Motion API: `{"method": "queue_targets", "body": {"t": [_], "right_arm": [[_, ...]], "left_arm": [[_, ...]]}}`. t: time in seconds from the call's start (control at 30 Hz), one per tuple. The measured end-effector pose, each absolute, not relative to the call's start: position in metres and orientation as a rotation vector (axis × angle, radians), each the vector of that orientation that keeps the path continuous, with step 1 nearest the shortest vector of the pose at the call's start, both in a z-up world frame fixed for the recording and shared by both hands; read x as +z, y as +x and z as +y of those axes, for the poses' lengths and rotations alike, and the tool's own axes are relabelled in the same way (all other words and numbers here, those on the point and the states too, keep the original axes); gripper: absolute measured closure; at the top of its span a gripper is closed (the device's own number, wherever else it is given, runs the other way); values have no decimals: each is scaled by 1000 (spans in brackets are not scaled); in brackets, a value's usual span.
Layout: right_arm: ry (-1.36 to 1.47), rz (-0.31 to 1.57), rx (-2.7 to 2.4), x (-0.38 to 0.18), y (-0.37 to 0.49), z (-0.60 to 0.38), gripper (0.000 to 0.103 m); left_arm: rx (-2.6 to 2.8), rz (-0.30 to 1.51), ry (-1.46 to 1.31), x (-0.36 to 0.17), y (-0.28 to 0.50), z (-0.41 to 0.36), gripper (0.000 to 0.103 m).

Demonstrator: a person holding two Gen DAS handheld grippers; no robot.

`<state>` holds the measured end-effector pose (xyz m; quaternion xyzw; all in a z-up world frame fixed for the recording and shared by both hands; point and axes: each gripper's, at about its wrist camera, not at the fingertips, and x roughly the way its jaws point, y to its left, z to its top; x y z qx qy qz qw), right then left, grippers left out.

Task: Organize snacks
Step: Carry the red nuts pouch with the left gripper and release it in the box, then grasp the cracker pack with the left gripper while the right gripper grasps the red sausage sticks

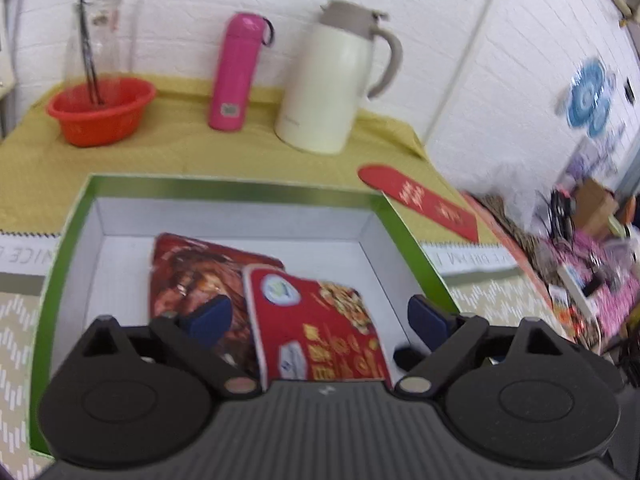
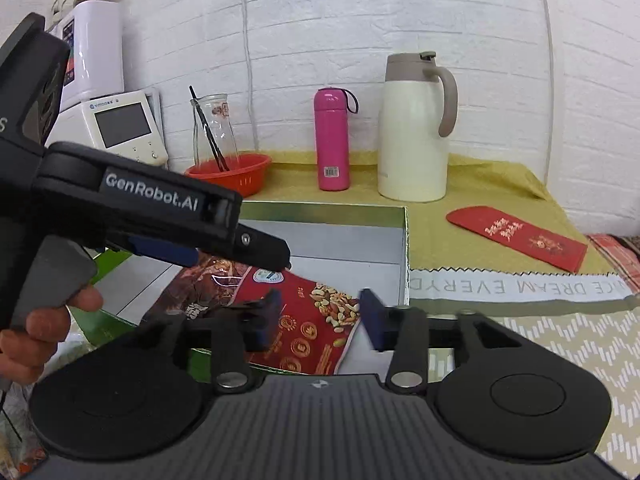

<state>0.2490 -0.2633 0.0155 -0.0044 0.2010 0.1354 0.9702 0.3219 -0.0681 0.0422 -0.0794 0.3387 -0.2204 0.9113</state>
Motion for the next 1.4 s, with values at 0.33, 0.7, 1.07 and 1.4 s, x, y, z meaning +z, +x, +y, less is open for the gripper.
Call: {"method": "queue_targets", "body": {"t": [0.33,0.7,1.07,1.4], "right_arm": [[-25,392,299,28,229,-256,0],[-85,350,327,56,177,-241,0],[-133,367,318,59,100,-236,0],[-187,438,444,21,36,-232,0]], "left_arm": [[-395,699,-84,53,300,-58,13],[-390,639,-47,77,238,-43,13],[-389,629,-19,78,153,-11,13],[-350,734,-4,28,87,45,13]]}}
